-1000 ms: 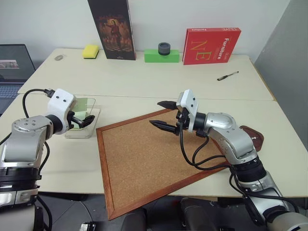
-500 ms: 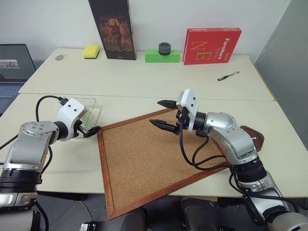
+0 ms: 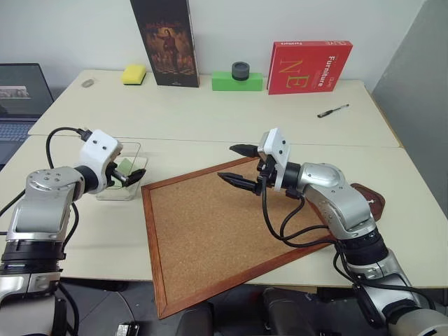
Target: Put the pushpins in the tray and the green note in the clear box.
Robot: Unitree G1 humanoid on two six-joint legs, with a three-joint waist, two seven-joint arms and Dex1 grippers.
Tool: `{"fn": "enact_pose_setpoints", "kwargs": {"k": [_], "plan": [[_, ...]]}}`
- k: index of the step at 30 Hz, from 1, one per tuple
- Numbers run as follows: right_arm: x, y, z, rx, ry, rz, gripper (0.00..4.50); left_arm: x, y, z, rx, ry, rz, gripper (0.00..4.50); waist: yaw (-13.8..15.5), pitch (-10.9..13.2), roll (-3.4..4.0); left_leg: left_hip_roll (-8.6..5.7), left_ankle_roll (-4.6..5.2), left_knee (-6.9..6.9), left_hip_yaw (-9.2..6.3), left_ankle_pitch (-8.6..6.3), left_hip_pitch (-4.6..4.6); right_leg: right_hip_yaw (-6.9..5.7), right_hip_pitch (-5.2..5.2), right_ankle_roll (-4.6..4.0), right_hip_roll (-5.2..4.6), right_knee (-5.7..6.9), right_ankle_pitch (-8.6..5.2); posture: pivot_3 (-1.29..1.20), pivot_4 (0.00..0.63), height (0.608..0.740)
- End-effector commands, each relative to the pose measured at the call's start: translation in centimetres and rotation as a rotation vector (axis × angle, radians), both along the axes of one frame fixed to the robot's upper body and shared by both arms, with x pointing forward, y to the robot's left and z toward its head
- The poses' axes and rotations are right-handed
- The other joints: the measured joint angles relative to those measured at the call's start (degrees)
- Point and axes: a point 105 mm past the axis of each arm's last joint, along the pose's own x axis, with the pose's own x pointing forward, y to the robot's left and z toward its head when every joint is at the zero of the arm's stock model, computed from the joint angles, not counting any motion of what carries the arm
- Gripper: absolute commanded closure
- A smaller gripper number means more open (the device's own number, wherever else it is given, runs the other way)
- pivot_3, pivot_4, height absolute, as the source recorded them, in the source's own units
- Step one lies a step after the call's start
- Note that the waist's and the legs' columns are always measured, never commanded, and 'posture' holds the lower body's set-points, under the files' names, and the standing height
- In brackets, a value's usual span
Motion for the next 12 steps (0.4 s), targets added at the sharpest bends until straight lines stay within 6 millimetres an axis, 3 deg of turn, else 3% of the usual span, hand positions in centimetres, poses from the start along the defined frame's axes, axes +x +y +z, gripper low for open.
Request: {"fn": "enact_pose_setpoints", "kwargs": {"k": [1,8,12], "plan": [[-0.8,-1.5,1.6,0.031,-0.045,-0.022,0.71,-0.6,-3.1,3.2,-0.069,-0.136,-0.104,0.01,0.07,0.00,0.00,-0.03,0.00,0.00,0.00,0.00,-0.02,0.00,0.00,-0.02,-0.02,-0.02,0.01,0.00,0.150,0.740],[-3.3,-6.1,0.1,-0.039,0.050,-0.112,0.71,-2.0,-8.3,2.4,-0.159,-0.092,-0.355,0.01,0.14,0.00,0.00,-0.04,0.00,-0.02,-0.01,0.00,-0.02,0.00,0.01,-0.18,-0.02,-0.02,0.10,0.00,0.150,0.740],[-3.5,-7.5,-0.4,-0.044,0.079,-0.181,0.71,-2.5,-9.7,1.9,-0.191,-0.044,-0.455,0.01,-0.09,0.00,0.00,-0.02,0.00,0.01,0.02,0.00,0.10,0.05,0.08,0.06,0.02,0.01,-0.03,0.00,0.150,0.740]]}}
